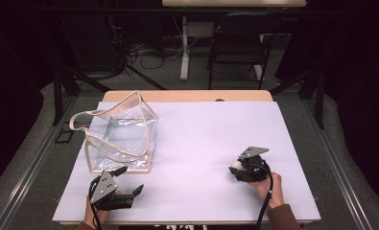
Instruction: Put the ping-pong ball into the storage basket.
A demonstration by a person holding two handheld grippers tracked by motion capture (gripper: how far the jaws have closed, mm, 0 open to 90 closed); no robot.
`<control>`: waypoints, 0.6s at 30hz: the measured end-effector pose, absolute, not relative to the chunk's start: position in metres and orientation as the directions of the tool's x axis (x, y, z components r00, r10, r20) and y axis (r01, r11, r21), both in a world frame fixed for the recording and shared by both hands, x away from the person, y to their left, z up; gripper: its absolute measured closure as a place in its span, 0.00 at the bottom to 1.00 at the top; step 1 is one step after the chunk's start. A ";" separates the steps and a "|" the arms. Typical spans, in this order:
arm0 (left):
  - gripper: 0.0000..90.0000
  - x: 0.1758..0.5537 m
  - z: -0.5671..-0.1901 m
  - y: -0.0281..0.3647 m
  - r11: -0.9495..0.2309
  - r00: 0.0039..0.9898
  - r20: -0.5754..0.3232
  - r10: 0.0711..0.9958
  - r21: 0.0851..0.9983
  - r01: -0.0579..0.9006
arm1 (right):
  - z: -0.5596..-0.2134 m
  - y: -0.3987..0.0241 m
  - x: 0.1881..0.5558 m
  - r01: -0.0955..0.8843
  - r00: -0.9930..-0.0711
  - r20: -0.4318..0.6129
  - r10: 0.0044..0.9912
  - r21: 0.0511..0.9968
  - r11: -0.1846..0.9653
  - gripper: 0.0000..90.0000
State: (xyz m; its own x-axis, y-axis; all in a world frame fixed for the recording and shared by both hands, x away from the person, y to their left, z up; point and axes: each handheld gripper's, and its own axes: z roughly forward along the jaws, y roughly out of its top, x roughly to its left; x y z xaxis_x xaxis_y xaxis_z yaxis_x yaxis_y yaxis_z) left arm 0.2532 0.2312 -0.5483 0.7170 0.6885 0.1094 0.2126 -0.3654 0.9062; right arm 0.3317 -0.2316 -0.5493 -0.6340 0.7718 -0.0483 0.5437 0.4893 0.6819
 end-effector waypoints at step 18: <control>0.18 0.253 -0.548 0.231 -0.366 0.717 0.110 0.689 0.906 0.213 | -0.538 -0.229 0.327 0.512 -0.636 -0.075 0.768 0.704 0.492 0.56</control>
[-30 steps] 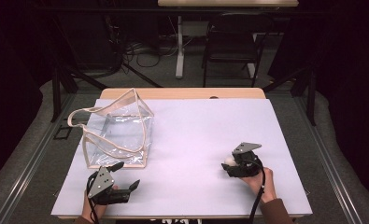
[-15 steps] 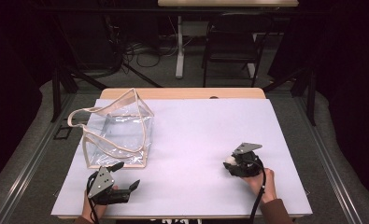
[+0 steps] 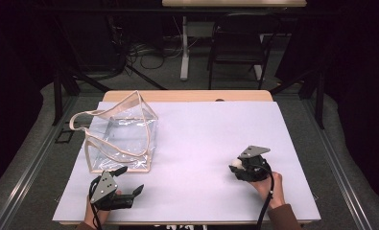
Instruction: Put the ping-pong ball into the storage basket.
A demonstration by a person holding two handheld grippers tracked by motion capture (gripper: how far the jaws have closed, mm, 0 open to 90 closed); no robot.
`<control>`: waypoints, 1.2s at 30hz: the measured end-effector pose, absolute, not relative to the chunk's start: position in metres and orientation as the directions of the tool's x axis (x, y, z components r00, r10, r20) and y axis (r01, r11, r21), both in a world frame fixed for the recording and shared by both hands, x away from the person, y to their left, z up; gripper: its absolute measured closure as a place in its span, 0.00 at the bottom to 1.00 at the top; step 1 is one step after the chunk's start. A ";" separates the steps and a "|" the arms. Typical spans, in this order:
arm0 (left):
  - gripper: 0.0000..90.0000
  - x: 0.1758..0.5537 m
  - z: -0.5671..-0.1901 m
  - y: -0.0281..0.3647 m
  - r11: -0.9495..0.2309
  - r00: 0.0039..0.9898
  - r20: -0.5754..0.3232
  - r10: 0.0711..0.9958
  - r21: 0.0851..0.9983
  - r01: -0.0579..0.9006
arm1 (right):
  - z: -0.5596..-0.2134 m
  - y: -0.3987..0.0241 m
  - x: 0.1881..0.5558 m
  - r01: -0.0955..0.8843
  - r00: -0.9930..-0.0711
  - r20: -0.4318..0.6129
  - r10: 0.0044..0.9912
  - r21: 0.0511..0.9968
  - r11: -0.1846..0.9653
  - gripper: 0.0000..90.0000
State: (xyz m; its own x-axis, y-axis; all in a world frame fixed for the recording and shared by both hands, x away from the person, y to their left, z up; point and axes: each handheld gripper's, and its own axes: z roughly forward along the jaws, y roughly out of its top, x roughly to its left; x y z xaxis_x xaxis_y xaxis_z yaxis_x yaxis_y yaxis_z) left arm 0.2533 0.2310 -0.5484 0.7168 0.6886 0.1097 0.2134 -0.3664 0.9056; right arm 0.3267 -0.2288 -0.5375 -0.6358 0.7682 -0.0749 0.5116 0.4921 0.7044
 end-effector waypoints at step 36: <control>0.18 0.253 -0.548 0.231 -0.367 0.717 0.111 0.688 0.906 0.211 | -0.509 -0.228 0.316 0.446 -0.640 -0.119 0.759 0.747 0.494 0.56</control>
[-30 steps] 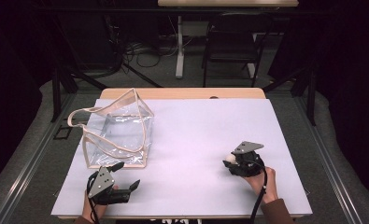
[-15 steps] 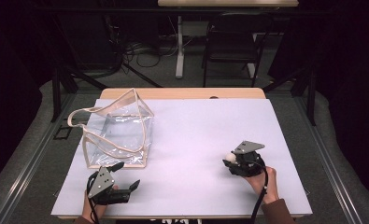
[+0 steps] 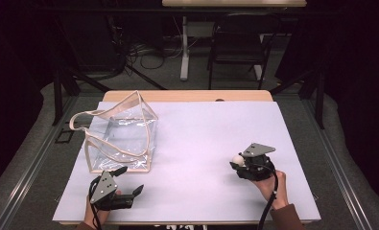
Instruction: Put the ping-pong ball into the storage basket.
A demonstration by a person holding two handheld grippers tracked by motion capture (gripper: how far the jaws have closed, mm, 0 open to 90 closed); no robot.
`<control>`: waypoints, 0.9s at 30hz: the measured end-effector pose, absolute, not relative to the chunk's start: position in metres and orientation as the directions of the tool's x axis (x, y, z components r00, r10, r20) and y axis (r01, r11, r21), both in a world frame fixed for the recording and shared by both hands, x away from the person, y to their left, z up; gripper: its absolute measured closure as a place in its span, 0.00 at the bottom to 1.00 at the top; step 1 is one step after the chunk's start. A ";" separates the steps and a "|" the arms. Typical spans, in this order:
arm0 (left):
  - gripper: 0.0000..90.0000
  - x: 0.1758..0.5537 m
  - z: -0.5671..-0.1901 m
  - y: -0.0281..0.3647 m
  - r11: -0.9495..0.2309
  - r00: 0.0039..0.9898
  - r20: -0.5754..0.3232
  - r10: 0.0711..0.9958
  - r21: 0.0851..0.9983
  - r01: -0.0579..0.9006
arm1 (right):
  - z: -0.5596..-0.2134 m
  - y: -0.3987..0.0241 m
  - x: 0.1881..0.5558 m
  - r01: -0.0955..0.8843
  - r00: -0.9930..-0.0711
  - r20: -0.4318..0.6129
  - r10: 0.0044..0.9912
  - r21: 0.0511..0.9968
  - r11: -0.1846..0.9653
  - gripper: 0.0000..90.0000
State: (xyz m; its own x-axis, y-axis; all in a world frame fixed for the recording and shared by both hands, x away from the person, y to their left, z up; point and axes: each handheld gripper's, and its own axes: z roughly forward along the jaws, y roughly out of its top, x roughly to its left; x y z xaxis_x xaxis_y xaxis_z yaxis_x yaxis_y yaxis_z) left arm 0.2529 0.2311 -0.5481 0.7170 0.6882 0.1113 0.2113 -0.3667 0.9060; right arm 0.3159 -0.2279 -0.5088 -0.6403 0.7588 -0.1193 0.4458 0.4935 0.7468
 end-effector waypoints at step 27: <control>0.18 0.253 -0.548 0.231 -0.366 0.716 0.111 0.689 0.906 0.212 | -0.495 -0.228 0.312 0.426 -0.634 -0.126 0.763 0.767 0.480 0.56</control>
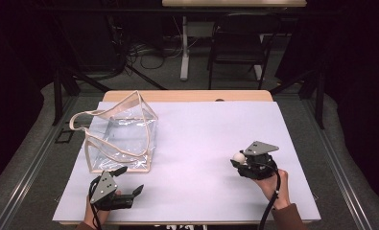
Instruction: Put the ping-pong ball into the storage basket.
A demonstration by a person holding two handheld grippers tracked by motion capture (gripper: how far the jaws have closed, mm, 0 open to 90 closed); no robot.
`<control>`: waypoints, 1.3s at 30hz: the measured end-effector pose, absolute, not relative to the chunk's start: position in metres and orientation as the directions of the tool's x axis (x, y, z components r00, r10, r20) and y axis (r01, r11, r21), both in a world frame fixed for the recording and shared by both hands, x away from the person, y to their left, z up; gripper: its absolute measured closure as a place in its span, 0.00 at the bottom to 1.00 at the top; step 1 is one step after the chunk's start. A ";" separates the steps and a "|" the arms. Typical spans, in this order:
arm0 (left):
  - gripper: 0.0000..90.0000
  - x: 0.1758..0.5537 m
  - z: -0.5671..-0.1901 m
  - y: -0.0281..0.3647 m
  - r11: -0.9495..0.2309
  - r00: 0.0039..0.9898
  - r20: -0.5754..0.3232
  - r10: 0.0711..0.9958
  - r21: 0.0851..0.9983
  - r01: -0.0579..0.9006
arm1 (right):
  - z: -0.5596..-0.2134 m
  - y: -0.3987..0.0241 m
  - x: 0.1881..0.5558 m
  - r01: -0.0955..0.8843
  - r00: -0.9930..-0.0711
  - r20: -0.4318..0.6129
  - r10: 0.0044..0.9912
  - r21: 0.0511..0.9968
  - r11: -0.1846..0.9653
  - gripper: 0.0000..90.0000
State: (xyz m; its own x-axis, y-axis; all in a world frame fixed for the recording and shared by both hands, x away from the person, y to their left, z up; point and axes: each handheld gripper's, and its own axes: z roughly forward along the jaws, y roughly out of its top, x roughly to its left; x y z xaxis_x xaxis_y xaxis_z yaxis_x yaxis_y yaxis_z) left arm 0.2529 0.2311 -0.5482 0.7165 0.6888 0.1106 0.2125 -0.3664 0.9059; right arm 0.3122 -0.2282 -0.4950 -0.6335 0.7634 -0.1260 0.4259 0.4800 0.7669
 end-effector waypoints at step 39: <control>0.18 0.253 -0.548 0.230 -0.364 0.717 0.108 0.689 0.907 0.213 | -0.483 -0.221 0.316 0.404 -0.641 -0.144 0.754 0.771 0.491 0.57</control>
